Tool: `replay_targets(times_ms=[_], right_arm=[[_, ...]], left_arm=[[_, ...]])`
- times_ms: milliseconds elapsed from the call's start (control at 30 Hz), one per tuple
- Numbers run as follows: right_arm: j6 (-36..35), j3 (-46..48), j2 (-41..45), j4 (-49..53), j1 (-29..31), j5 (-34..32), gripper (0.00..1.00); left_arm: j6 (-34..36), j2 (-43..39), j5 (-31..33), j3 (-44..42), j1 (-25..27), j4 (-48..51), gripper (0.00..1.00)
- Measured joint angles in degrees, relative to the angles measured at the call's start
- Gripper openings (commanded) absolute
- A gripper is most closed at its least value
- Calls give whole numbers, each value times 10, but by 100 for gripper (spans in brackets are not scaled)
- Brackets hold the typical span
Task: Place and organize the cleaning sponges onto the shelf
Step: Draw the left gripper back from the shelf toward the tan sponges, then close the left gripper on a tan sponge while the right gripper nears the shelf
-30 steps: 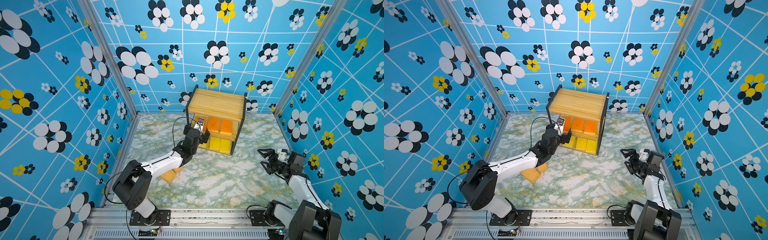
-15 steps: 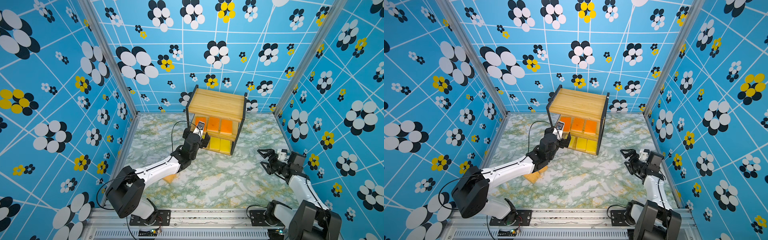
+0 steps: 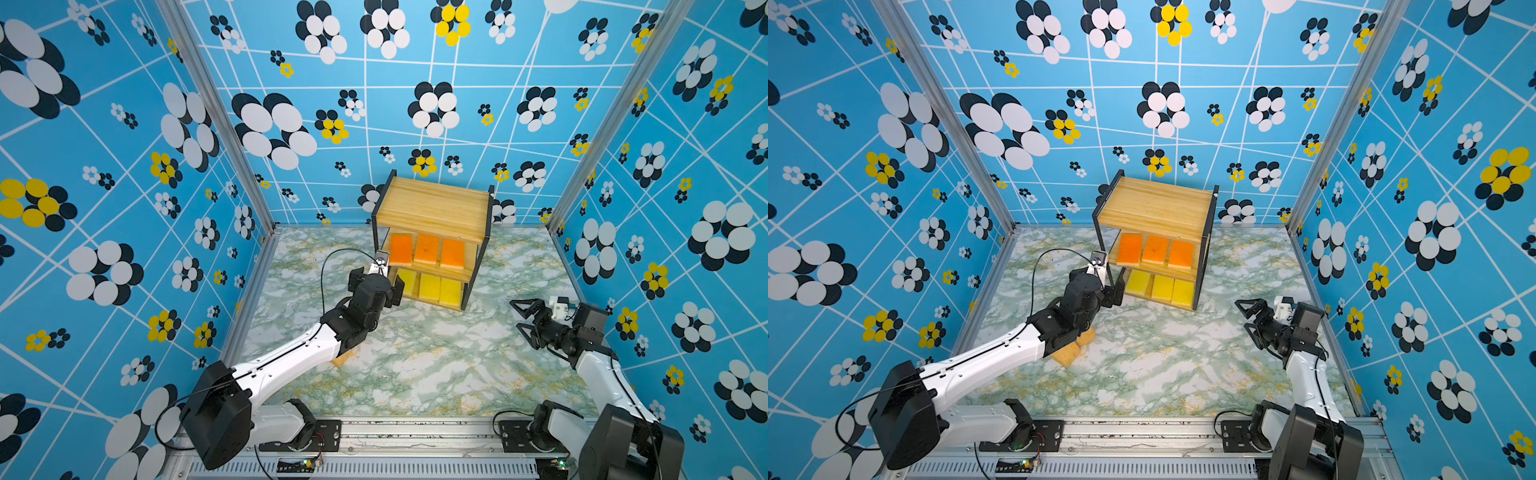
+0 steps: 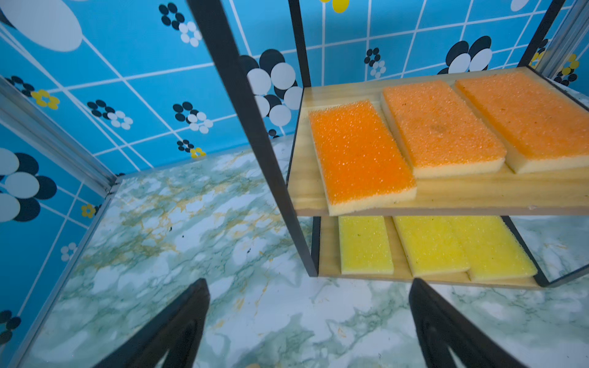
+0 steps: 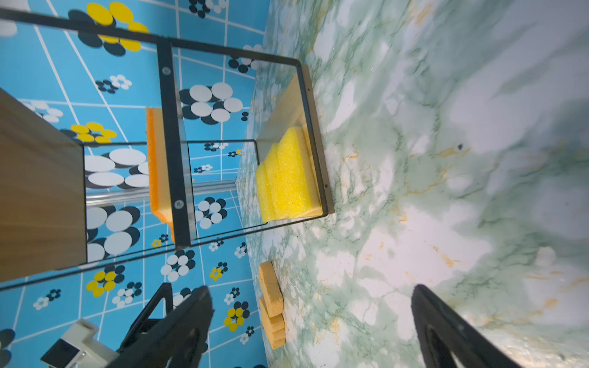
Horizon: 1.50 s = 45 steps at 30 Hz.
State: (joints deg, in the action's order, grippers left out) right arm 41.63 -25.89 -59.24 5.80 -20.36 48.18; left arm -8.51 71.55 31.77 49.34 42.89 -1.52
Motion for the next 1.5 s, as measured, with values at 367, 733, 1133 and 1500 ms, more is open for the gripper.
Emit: replay_targets(times_ms=[367, 733, 1133, 1500], right_arm=[[-9, -8, 67, 20, 152, -50, 99], [-33, -69, 10, 21, 305, -144, 99], [-47, -79, -81, -42, 493, -275, 99], [-67, -90, -97, -55, 501, -315, 99]], left_arm=[[-185, -183, 16, -50, 0, 187, 99], [-396, -207, 12, -117, 6, 299, 99], [-610, -199, 43, -164, 82, 379, 99], [-769, -170, 52, -235, 97, 406, 99]])
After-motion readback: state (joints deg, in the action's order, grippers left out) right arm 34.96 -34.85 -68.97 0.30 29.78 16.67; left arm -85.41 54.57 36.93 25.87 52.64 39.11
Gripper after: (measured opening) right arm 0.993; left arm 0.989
